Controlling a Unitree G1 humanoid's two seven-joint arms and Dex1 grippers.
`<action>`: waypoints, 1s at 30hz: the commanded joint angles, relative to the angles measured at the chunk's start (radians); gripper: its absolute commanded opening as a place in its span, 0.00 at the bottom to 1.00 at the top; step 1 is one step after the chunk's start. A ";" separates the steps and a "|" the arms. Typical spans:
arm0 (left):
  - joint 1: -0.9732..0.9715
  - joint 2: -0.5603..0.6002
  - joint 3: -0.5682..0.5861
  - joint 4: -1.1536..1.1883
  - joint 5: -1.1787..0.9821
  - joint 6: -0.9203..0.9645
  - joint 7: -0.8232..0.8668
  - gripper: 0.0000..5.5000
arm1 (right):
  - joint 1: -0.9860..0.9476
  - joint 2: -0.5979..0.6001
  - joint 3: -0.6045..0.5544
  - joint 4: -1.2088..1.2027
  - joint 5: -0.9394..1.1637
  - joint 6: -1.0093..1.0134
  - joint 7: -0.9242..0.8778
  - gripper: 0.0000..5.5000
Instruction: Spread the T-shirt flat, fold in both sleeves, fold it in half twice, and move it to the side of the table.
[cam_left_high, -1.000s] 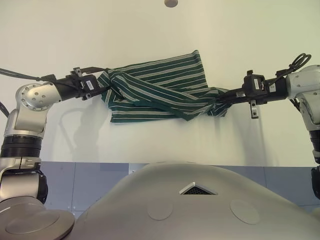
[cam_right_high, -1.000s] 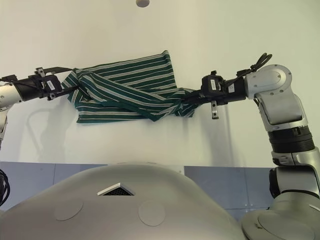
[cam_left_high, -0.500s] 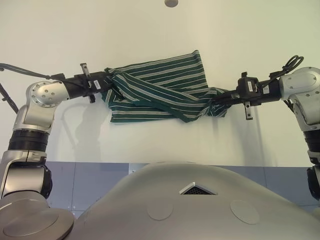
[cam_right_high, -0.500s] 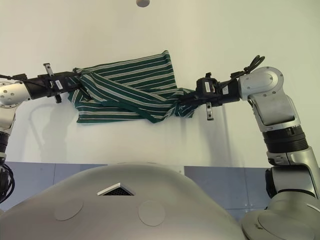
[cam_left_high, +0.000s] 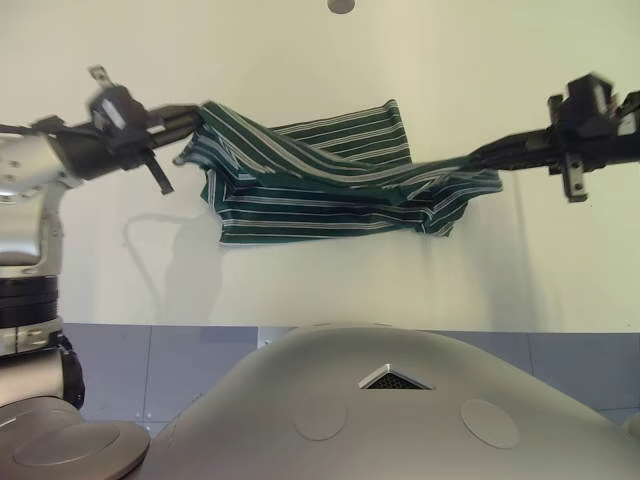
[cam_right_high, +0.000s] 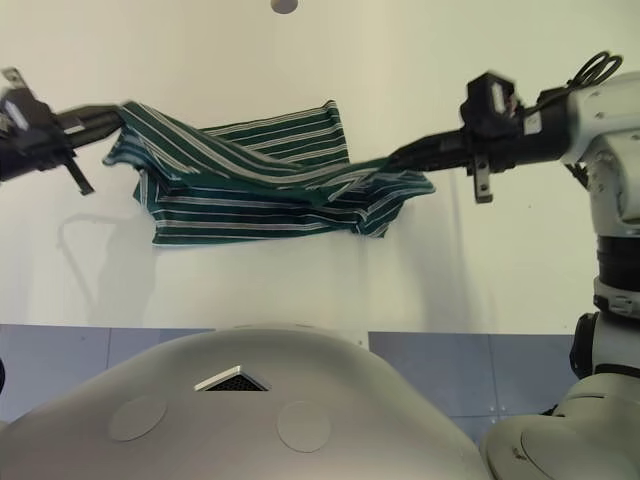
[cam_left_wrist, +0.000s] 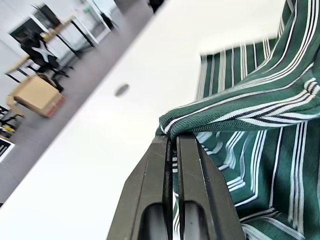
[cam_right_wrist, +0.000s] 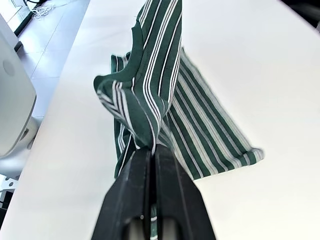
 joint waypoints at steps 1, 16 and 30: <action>0.093 0.055 0.146 -0.099 -0.122 0.146 -0.038 0.00 | -0.115 0.002 -0.068 0.040 0.090 0.106 -0.008 0.00; 0.107 0.301 0.966 -0.375 -0.976 0.745 0.057 0.00 | -0.487 -0.108 -0.446 0.043 0.731 0.565 -0.169 0.00; -0.069 0.218 0.248 -0.158 -0.442 0.514 0.103 0.00 | -0.353 0.010 -0.082 0.191 0.249 0.237 -0.135 0.00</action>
